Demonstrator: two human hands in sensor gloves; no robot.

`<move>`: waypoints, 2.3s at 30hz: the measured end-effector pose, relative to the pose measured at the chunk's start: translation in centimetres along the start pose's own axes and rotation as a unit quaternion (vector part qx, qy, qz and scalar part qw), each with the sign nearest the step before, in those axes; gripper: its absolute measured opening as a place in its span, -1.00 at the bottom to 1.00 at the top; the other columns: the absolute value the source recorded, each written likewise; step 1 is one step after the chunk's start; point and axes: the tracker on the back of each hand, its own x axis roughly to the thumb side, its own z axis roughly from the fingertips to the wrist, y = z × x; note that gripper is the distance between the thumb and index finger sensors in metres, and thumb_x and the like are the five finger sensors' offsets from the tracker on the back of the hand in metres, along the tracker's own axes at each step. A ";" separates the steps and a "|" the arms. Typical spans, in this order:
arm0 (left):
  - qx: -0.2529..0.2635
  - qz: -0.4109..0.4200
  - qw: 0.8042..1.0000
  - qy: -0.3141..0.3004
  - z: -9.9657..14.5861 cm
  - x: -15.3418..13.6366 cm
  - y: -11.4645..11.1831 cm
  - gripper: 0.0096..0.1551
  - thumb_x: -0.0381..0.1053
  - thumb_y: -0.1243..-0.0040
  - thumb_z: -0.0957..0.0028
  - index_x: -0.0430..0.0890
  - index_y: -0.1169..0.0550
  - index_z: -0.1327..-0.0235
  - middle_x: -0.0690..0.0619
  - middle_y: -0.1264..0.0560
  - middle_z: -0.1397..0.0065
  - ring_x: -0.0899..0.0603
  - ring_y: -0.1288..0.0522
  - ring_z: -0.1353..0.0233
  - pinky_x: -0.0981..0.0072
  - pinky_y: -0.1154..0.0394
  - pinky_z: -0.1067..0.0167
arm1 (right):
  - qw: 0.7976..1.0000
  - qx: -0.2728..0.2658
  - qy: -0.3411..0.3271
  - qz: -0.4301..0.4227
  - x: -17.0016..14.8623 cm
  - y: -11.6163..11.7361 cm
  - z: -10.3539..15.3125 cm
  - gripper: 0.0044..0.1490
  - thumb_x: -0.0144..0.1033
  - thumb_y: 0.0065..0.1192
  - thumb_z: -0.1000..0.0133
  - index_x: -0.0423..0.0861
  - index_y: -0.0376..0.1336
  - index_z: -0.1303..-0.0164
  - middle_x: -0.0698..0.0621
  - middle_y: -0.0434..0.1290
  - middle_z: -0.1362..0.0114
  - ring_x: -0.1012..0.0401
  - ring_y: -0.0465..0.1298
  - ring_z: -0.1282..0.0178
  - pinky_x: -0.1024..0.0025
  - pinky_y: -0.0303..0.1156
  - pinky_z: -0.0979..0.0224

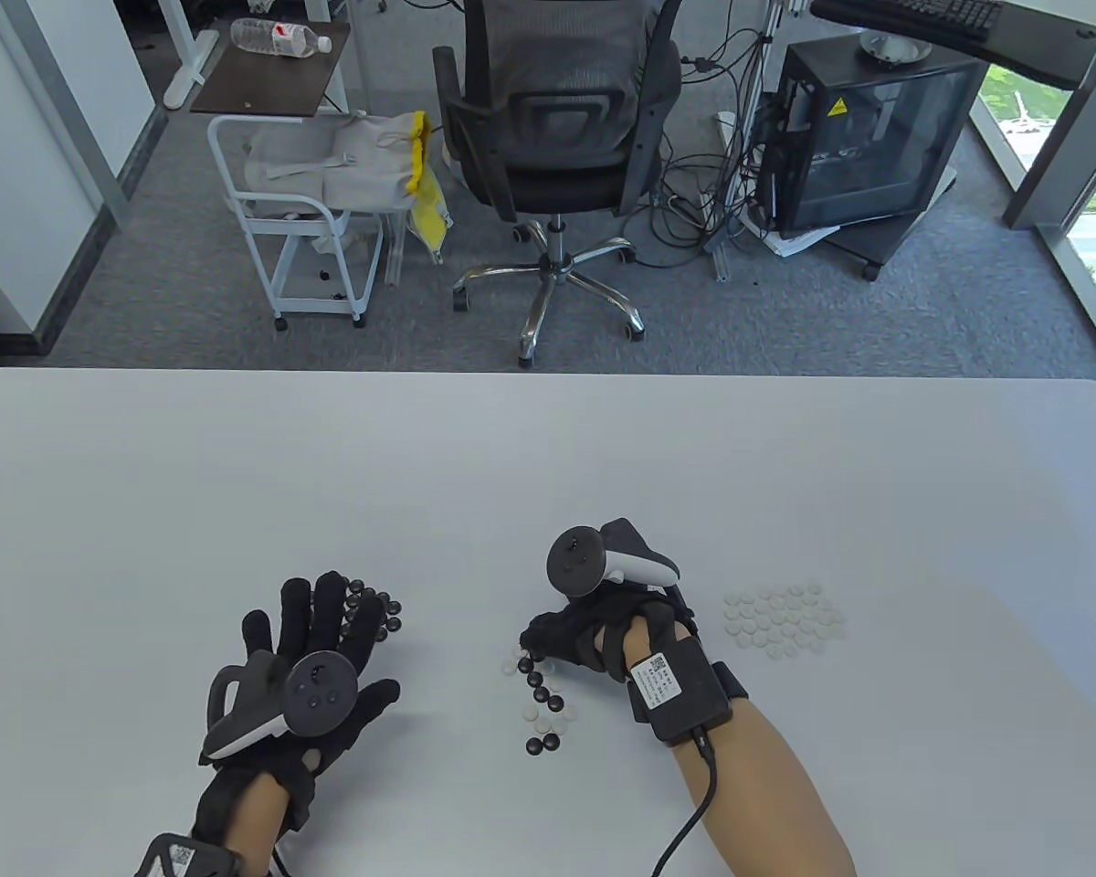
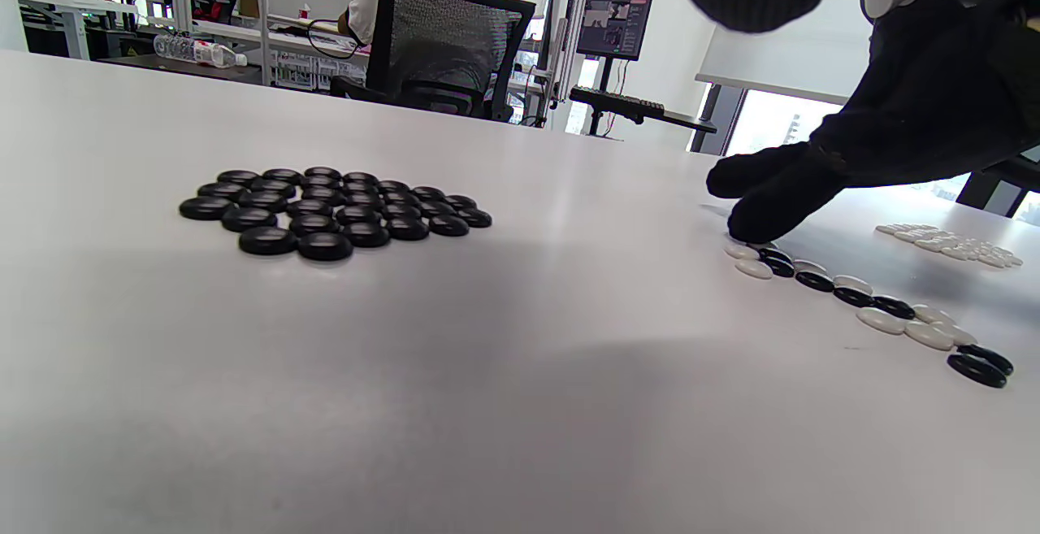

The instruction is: Go stone sorting task

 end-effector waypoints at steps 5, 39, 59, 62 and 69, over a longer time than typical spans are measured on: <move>0.005 0.006 1.000 -0.002 0.2 -0.1 0.1 0.01 0.31 0.11 -0.21 -0.06 0.20 -0.71 -0.36 0.51 -0.63 -0.52 0.59 -0.49 -0.69 0.45 -0.17 | 0.997 -0.022 0.062 -0.035 -3.7 -1.6 1.1 -0.17 0.08 -0.13 -0.30 -0.15 0.18 -0.68 -0.54 -0.39 -0.67 -0.50 -0.49 -0.50 -0.74 -0.45 -0.29; -0.008 0.024 1.000 0.007 0.0 -0.6 -0.2 0.00 0.31 0.10 -0.22 -0.07 0.20 -0.70 -0.35 0.50 -0.64 -0.51 0.58 -0.50 -0.69 0.44 -0.17 | 0.989 -0.061 0.128 -0.040 -8.3 -3.2 7.5 -0.15 0.07 -0.11 -0.31 -0.25 0.26 -0.63 -0.56 -0.34 -0.68 -0.51 -0.46 -0.52 -0.75 -0.41 -0.31; -0.006 0.038 0.999 0.005 0.0 -0.9 0.0 0.00 0.30 0.10 -0.22 -0.07 0.18 -0.71 -0.36 0.49 -0.65 -0.51 0.57 -0.50 -0.69 0.44 -0.17 | 0.998 0.018 -0.049 0.017 2.3 0.9 0.1 -0.17 0.07 -0.10 -0.31 -0.19 0.17 -0.67 -0.54 -0.36 -0.69 -0.51 -0.45 -0.53 -0.76 -0.37 -0.33; -0.009 0.042 0.999 0.006 0.0 -1.1 -0.1 0.00 0.30 0.10 -0.22 -0.07 0.18 -0.71 -0.35 0.49 -0.65 -0.51 0.57 -0.50 -0.69 0.44 -0.17 | 0.999 0.018 -0.049 0.011 2.3 1.1 -0.5 -0.19 0.07 -0.10 -0.30 -0.16 0.15 -0.67 -0.54 -0.36 -0.69 -0.51 -0.45 -0.53 -0.76 -0.37 -0.33; -0.009 0.046 0.999 0.006 0.0 -1.2 -0.1 -0.01 0.30 0.10 -0.22 -0.07 0.18 -0.71 -0.36 0.50 -0.64 -0.51 0.57 -0.50 -0.69 0.44 -0.17 | 0.999 0.000 0.006 0.053 1.4 0.1 0.1 -0.21 0.06 -0.10 -0.31 -0.13 0.15 -0.67 -0.53 -0.37 -0.68 -0.50 -0.46 -0.53 -0.75 -0.39 -0.34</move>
